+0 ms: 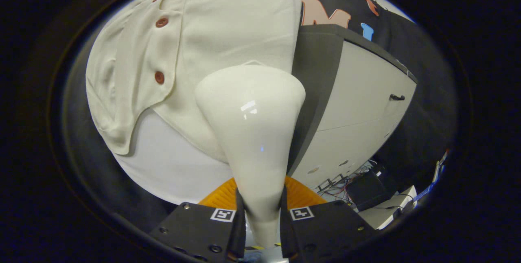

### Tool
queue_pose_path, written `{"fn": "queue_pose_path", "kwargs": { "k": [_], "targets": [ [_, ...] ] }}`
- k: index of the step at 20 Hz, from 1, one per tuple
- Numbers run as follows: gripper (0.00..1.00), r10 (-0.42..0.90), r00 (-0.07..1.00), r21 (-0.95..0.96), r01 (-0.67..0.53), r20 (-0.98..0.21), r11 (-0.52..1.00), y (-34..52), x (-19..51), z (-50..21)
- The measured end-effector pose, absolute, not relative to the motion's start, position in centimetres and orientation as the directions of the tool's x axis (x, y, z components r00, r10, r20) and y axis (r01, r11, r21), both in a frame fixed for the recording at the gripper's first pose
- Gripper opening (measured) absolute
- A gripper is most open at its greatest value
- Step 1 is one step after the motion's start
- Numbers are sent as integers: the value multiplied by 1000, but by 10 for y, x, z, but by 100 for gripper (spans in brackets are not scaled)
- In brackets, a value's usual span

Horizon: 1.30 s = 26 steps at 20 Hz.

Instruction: Iron the clothes twice with a garment steamer, once on the left side and once on the right side.

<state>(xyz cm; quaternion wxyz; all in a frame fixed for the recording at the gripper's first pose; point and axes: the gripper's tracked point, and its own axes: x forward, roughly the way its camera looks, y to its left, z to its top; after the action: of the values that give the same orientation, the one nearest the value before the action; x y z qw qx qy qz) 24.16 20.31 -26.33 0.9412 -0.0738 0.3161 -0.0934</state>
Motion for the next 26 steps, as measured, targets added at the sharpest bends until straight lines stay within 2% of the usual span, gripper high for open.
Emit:
{"fn": "queue_pose_path", "kwargs": {
  "k": [8,13,20,26],
  "targets": [
    [34,-216,746,-204,109,-630,973,207,224,-287],
    [34,-194,744,-201,83,-639,976,219,207,-279],
    [34,-160,800,-182,64,-578,981,248,184,-217],
    [34,-129,866,-170,52,-483,984,275,164,-134]
  ]
}}
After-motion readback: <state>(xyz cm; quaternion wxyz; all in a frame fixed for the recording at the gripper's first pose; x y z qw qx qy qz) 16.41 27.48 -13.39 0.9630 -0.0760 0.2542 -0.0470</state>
